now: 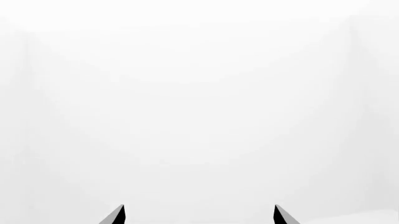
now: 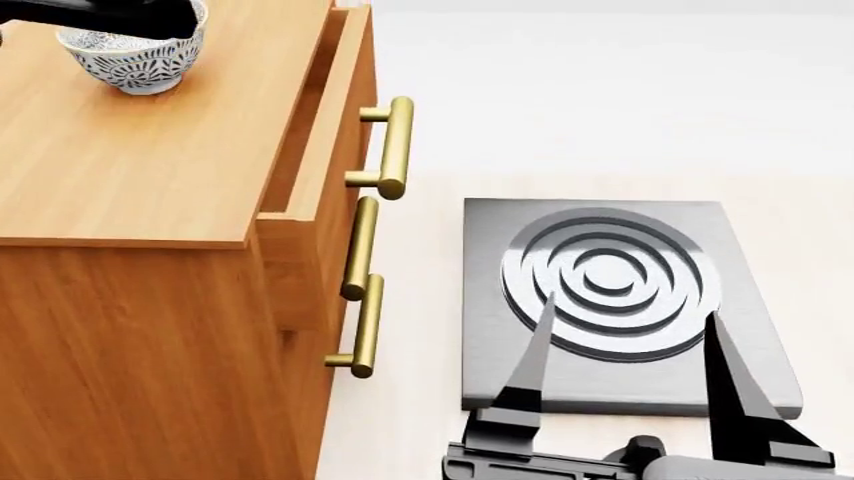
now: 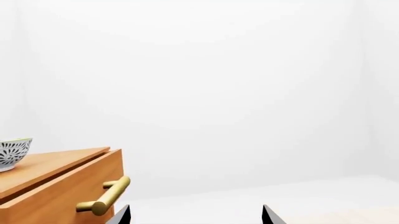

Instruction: Pick the akita bowl on the wooden cabinet and place it on the plate.

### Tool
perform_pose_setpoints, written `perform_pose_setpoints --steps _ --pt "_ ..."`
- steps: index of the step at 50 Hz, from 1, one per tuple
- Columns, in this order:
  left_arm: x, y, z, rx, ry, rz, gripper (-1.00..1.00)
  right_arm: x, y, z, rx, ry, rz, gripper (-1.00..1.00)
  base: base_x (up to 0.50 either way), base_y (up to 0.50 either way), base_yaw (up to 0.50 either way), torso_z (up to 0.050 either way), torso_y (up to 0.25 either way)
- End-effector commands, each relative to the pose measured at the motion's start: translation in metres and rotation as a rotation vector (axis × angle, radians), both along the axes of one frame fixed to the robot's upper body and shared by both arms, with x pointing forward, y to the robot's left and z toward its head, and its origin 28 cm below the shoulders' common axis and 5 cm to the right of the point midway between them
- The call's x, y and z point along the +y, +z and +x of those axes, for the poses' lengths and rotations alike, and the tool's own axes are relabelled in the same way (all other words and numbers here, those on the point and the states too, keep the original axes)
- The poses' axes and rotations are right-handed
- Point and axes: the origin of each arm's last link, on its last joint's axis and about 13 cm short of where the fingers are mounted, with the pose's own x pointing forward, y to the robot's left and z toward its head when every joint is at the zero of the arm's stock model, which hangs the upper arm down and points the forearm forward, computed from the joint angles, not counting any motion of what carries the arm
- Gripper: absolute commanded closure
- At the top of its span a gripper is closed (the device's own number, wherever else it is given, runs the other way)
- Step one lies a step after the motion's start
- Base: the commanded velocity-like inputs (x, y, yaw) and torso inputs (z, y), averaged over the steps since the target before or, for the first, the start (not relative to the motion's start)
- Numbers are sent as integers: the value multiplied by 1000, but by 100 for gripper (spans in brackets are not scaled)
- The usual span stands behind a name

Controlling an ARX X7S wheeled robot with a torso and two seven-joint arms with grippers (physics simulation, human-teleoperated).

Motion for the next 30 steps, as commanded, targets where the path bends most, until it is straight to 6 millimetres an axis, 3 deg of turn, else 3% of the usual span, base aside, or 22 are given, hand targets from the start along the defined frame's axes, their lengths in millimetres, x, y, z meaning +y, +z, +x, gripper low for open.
perform_pose_setpoints --steps 1,6,13,30 --pt "-5 24 8 6 12 -1 -100 0 0 0 0 2 -1 -100 0 0 0 0 0" --pt "-9 50 11 -3 -22 13 -100 1 -1 0 2 4 -2 -100 0 0 0 0 0" --pt "-11 78 32 79 -38 -12 -100 1 -1 0 2 8 1 -100 0 0 0 0 0" --pt "-24 114 74 182 -81 98 -100 0 -2 1 6 13 9 -100 0 0 0 0 0"
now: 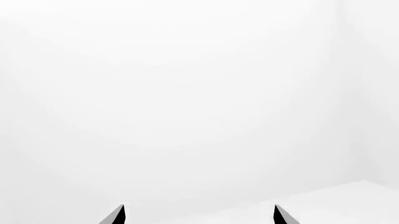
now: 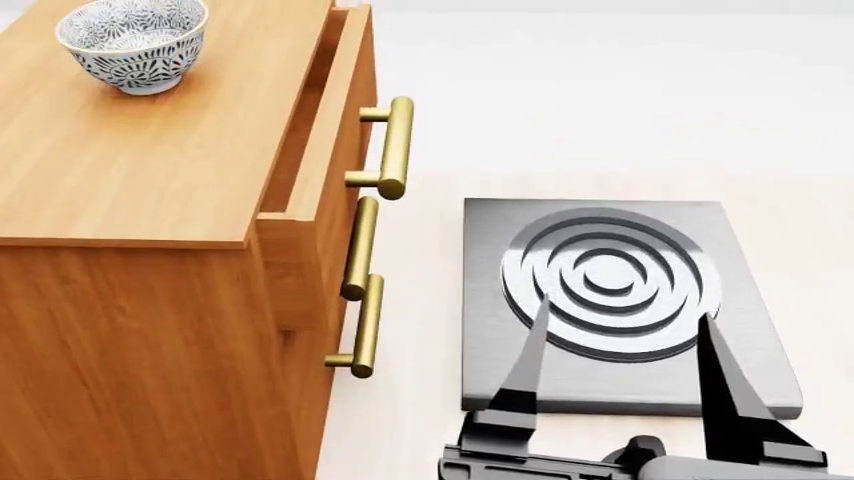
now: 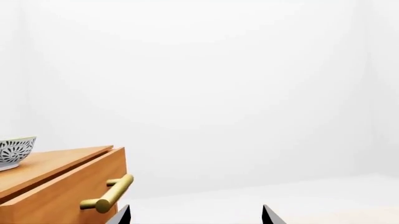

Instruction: Pick the akita bowl on the wooden cabinet and place it on the plate.

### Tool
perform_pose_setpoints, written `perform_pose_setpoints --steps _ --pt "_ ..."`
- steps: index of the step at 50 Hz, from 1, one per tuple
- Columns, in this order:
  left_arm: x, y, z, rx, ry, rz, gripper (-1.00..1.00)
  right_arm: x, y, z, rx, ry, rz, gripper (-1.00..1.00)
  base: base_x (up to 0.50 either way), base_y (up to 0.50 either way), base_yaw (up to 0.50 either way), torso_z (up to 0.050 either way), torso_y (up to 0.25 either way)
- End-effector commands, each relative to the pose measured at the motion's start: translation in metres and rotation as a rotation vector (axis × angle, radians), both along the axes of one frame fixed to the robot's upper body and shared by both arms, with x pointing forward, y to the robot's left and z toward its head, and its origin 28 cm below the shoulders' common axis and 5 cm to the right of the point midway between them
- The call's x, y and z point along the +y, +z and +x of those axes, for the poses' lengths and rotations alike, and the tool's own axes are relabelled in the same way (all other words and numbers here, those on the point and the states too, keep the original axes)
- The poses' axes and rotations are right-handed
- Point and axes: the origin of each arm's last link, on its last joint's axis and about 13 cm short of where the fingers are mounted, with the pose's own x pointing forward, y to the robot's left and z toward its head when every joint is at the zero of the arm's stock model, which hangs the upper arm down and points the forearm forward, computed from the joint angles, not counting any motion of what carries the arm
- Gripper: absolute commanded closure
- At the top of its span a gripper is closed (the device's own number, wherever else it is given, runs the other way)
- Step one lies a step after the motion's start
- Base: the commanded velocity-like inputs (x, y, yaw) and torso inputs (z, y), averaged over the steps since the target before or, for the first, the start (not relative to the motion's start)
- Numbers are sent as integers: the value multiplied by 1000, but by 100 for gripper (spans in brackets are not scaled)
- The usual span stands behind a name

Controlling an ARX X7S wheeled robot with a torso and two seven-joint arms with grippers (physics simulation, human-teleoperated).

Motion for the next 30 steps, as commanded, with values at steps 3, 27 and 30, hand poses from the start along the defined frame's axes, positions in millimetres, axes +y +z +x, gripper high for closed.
perform_pose_setpoints --steps 3,27,30 --pt "-6 32 33 125 -41 41 -100 -2 0 0 1 -2 11 -100 0 0 0 0 0" --pt "6 32 69 388 74 -41 -100 -5 -3 4 16 -2 19 -100 0 0 0 0 0" --pt "6 30 68 428 85 -68 -100 -5 -3 4 15 -4 21 -100 0 0 0 0 0"
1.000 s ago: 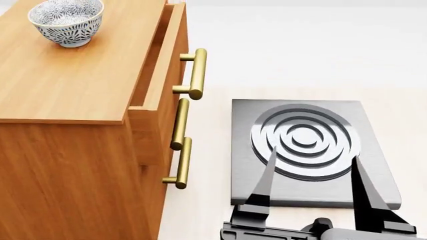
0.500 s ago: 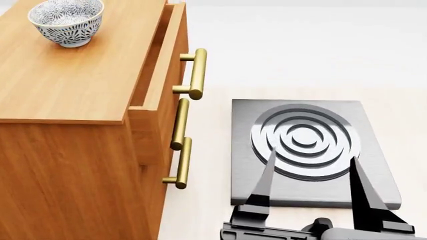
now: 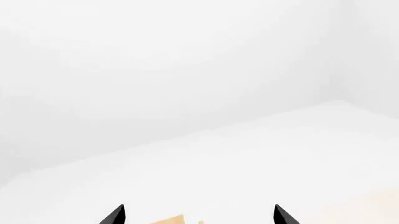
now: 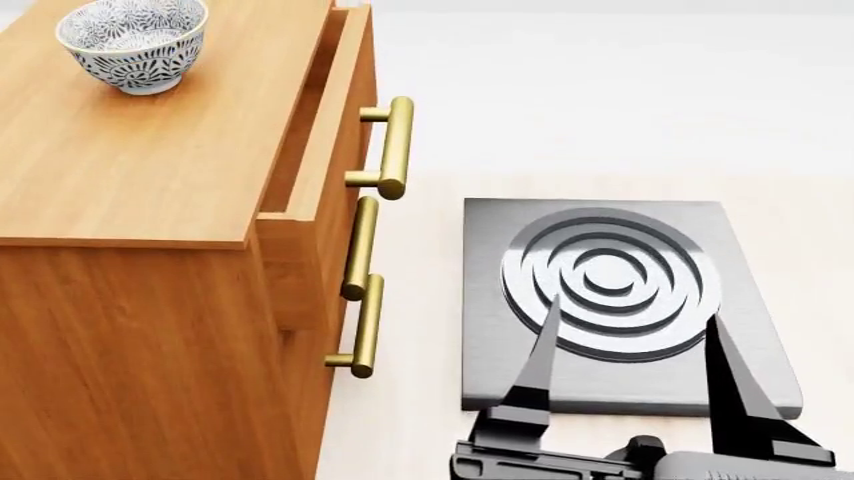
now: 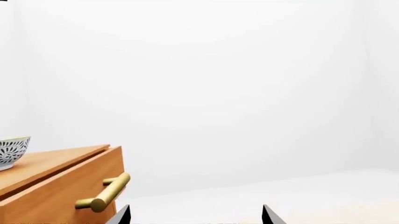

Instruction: Pick the akita bowl on the wooden cabinet and place it on the plate.

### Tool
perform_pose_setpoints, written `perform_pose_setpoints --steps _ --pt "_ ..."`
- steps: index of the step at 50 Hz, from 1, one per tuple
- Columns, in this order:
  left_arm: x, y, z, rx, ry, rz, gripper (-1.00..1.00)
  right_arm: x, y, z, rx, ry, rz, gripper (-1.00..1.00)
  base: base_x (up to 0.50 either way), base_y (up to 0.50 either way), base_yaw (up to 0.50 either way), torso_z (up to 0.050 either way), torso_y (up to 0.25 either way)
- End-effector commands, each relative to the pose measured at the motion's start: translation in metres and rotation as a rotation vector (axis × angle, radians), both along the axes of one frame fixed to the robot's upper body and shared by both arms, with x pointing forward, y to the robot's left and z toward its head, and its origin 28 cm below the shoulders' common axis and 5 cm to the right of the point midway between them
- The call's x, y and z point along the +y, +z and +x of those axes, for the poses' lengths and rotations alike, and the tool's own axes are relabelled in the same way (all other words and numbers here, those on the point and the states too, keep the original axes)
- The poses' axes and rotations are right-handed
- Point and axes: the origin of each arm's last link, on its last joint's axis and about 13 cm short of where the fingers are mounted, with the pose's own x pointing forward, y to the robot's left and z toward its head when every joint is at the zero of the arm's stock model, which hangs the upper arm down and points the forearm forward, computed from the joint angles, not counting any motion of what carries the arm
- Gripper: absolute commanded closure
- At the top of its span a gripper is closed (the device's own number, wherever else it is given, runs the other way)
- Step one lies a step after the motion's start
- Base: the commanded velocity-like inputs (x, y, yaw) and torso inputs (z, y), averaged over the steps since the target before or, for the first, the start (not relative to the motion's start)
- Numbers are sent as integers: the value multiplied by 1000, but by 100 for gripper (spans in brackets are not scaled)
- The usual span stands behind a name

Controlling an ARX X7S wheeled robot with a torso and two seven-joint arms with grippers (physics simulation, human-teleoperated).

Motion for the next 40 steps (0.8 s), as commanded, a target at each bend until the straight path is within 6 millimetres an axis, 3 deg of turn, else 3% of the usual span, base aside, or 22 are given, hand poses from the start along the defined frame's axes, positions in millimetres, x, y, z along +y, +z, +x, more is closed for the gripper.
perform_pose_setpoints --steps 1,12,18,24,40 --pt "22 6 3 65 138 -109 -100 -2 -1 1 5 -3 4 -100 0 0 0 0 0" --pt "22 22 -10 91 205 -149 -100 -1 -1 1 5 0 9 -100 0 0 0 0 0" --pt "32 19 -9 104 274 -69 -100 -2 -1 1 4 3 14 -100 0 0 0 0 0" --pt "42 28 -13 72 385 -97 -100 -1 -1 1 8 7 12 -100 0 0 0 0 0" --pt "48 32 -15 58 406 -75 -100 0 -1 1 8 11 13 -100 0 0 0 0 0"
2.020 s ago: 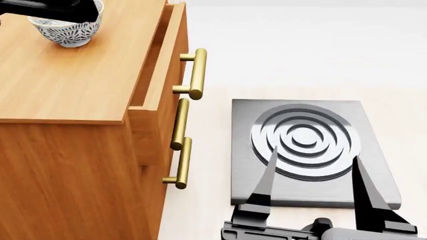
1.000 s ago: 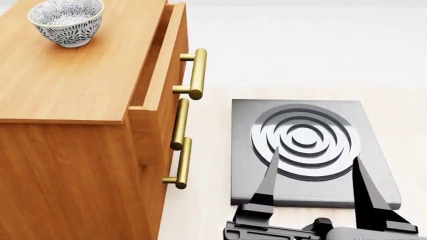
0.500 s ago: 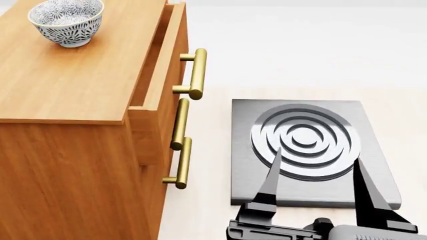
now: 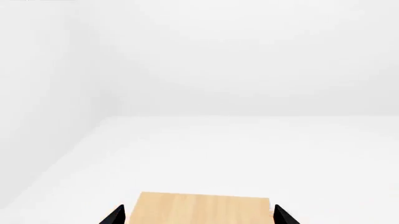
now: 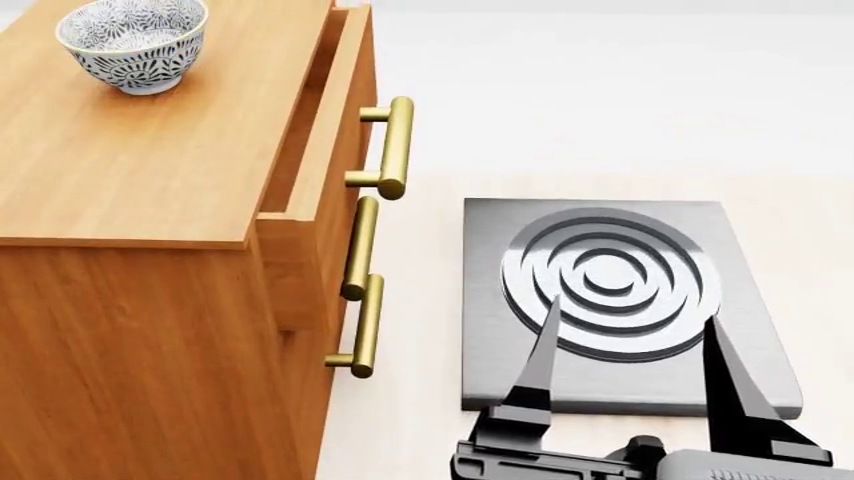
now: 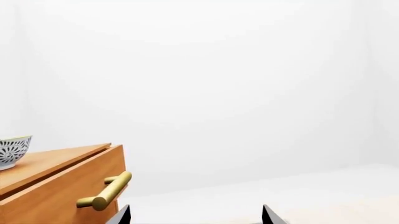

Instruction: Pick the akita bowl on the wooden cabinet and place it on the plate.

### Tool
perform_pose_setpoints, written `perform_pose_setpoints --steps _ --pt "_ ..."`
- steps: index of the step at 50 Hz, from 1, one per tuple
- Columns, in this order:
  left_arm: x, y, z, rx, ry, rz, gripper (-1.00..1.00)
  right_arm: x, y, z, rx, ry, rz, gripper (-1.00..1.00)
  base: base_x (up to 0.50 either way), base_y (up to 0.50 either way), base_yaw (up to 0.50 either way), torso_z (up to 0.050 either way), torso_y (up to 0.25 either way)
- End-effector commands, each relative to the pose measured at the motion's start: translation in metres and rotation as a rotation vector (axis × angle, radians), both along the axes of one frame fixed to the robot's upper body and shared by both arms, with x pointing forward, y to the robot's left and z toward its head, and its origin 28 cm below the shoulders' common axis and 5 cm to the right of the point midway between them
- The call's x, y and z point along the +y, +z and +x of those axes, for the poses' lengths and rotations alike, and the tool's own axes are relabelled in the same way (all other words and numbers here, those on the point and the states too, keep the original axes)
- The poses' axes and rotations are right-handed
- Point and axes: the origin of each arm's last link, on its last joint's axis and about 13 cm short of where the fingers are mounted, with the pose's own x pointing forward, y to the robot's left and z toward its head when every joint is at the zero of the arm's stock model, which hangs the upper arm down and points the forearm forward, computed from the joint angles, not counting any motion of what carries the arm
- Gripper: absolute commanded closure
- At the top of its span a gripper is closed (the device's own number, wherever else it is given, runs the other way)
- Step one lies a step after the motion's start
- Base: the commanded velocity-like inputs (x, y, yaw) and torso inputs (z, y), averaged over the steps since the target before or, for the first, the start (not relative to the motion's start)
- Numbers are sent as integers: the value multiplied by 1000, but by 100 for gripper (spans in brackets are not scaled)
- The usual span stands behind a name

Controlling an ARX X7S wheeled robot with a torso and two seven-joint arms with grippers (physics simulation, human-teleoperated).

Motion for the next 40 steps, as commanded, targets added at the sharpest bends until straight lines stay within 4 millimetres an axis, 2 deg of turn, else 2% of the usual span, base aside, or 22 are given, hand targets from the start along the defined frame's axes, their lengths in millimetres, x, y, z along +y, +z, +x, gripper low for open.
perform_pose_setpoints --steps 1,11,31,40 --pt "7 5 -2 -16 53 18 -100 0 0 0 0 4 1 -100 0 0 0 0 0" --pt "8 5 -2 -21 59 24 -100 1 0 0 -1 10 1 -100 0 0 0 0 -8" --pt "10 11 -5 -51 94 23 -100 2 -1 0 1 14 -2 -100 0 0 0 0 -246" --pt "12 12 -5 -62 105 60 -100 2 -1 0 2 19 -5 -100 0 0 0 0 -10"
